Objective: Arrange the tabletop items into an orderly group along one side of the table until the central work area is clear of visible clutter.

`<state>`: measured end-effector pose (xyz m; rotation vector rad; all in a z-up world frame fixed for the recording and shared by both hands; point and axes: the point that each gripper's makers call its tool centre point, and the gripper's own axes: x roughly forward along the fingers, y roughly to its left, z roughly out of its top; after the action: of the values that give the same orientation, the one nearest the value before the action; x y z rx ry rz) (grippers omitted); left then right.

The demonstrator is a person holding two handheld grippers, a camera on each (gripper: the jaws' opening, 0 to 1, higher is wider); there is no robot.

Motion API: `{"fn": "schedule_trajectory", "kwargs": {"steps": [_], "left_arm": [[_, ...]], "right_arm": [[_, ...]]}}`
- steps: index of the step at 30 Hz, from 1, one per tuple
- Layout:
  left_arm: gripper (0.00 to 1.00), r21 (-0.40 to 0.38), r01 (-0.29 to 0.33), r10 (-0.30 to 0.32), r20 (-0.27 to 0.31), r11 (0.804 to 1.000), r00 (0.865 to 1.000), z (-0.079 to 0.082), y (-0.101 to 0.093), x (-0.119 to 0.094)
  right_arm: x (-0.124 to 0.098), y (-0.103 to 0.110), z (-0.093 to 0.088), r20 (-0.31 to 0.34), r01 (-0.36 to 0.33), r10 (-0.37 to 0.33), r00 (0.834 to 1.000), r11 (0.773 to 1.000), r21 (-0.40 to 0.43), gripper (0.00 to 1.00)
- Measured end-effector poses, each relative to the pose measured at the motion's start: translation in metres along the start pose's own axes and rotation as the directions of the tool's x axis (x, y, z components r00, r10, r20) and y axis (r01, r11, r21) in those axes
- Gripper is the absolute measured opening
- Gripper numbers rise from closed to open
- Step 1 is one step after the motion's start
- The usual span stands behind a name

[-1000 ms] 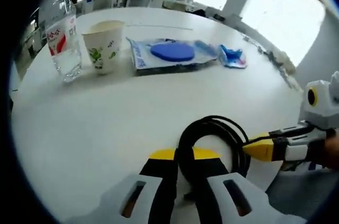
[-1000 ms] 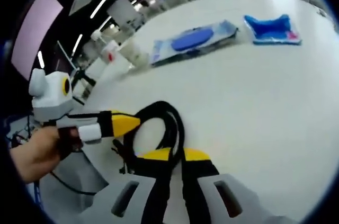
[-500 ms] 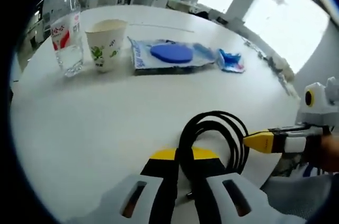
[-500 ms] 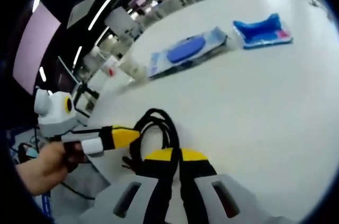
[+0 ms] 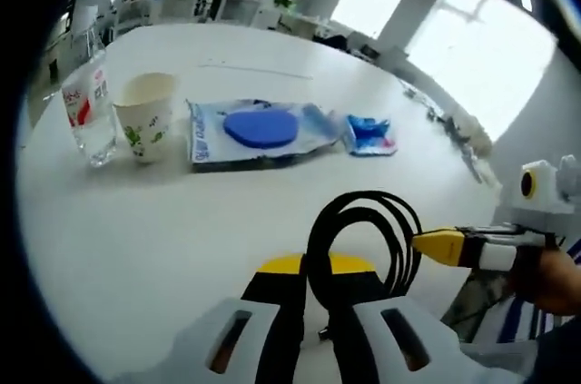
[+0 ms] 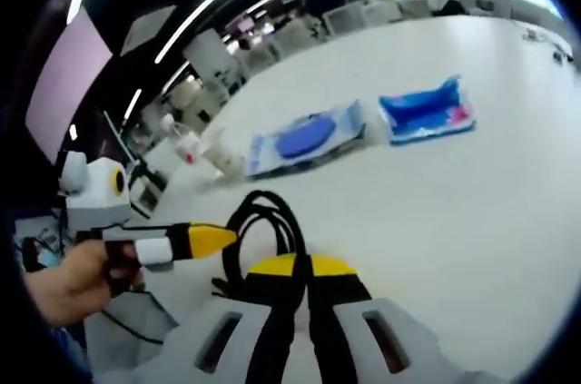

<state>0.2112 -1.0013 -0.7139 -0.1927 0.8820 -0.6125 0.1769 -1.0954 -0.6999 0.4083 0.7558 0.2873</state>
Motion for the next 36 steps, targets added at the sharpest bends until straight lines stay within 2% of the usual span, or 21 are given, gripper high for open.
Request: {"fn": "schedule_trajectory", "kwargs": {"steps": [6,10,19,29,36], "left_arm": [[0.06,0.036,0.039,-0.039,-0.015,0.999,0.999,0.014,-0.03,0.021],[0.06,0.046,0.058,-0.057,-0.012,0.997,0.998,0.027,-0.046,0.034],[0.06,0.077,0.092,-0.089,-0.047,0.993,0.995,0.038,-0.079,0.064],[0.06,0.089,0.104,-0.097,-0.078,0.991,0.992,0.048,-0.098,0.095],[0.06,0.095,0.11,-0.099,-0.112,0.989,0.989,0.05,-0.106,0.118]], "right_arm": [[-0.011,-0.026,0.021,0.051,0.046,-0.047,0.998,0.999,0.012,0.0],[-0.017,-0.043,0.027,0.067,0.062,-0.065,0.996,0.997,0.043,0.0],[-0.029,-0.084,0.05,0.109,0.108,-0.117,0.987,0.991,0.078,0.0],[-0.029,-0.119,0.068,0.115,0.129,-0.14,0.983,0.987,0.099,0.0],[-0.025,-0.138,0.071,0.098,0.143,-0.155,0.983,0.983,0.12,0.0]]}}
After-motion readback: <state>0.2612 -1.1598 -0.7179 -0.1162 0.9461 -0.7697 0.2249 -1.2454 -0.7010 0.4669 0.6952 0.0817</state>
